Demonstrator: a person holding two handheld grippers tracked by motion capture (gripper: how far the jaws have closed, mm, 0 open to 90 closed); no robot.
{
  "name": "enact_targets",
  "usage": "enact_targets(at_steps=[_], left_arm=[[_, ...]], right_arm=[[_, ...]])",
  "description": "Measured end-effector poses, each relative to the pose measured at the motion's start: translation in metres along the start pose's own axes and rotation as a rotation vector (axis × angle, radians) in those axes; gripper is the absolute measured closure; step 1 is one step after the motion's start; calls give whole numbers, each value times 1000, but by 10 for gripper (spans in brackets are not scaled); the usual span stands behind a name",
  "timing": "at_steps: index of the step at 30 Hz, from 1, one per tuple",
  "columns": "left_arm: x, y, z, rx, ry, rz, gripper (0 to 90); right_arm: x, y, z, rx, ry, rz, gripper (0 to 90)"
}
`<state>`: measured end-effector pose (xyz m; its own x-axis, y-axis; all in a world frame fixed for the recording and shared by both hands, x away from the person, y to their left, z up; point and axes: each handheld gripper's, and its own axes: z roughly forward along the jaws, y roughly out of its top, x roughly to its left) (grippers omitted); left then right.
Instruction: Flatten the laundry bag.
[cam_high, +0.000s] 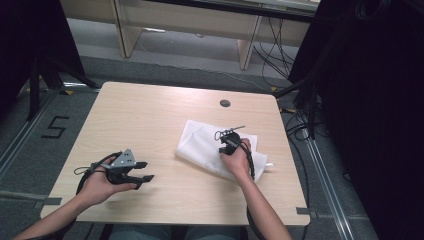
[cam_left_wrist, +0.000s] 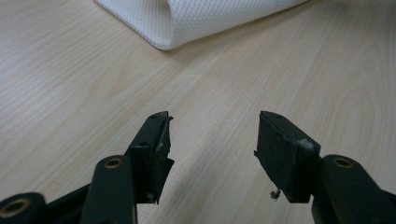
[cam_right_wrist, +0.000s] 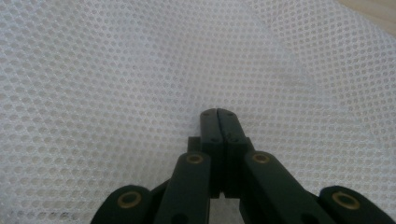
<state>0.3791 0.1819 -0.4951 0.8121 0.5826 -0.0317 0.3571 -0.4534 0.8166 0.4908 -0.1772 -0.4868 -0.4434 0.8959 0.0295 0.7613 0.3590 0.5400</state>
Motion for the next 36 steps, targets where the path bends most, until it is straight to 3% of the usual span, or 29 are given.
enact_targets(at_steps=[2, 4, 7, 8, 9, 10, 11, 13, 16, 19, 20, 21, 22, 23, 24, 25, 27, 29, 31, 34, 35, 36], left_arm=[[1, 1, 0, 4, -2, 24, 440], [-1, 2, 1, 5, -9, 6, 440], [-2, 2, 1, 13, -7, 27, 441], [-4, 2, 2, 9, -17, 14, 441], [-5, 3, 1, 5, -11, 38, 441], [-7, 3, 2, -1, -16, 17, 441], [-7, 4, 1, 2, -24, 36, 442], [-9, 4, 1, 0, -36, 25, 444], [-11, 6, 1, -13, -40, 48, 452], [-15, 7, 1, -23, -43, 32, 466], [-17, 9, 0, -32, -53, 35, 477], [-16, 11, 0, -17, -61, 50, 492], [-18, 11, 1, -31, -67, 37, 506], [-19, 13, 2, -20, -82, 39, 519], [-21, 15, 3, -19, -82, 32, 537], [-22, 17, 4, -20, -94, 46, 551], [-25, 20, 7, -13, -96, 55, 577], [-29, 22, 11, -23, -102, 69, 592], [-31, 24, 13, 8, -112, 76, 622], [-34, 25, 17, 16, -106, 100, 660], [-36, 24, 18, 18, -111, 74, 672], [-36, 25, 18, 22, -114, 76, 682]], right_arm=[[3, -1, -1, 7, 0, 3, 900], [14, -6, -4, 17, 4, -18, 900], [24, -9, -6, 20, 8, -42, 900], [35, -13, -7, 25, 20, -43, 900], [38, -13, -8, 25, 25, -54, 900], [43, -14, -9, 33, 30, -57, 900], [49, -15, -10, 48, 32, -52, 900], [57, -16, -10, 47, 49, -88, 900], [65, -17, -12, 60, 84, -88, 840], [61, -13, -16, 44, 115, -87, 785], [50, -6, -25, -7, 73, -105, 730], [43, -2, -30, -9, 45, -90, 708], [33, 2, -33, -16, 22, -105, 692], [24, 4, -34, -6, 23, -80, 673], [14, 6, -33, 1, 38, -95, 646], [7, 6, -31, 26, 66, -66, 622], [-4, 3, -25, 49, 60, -79, 595], [-8, -1, -19, 72, 76, -91, 586], [-7, -5, -14, 85, 113, -102, 585], [-3, -8, -8, 99, 94, -140, 589], [-2, -7, -8, 105, 98, -142, 604], [-2, -6, -7, 104, 97, -151, 628]])
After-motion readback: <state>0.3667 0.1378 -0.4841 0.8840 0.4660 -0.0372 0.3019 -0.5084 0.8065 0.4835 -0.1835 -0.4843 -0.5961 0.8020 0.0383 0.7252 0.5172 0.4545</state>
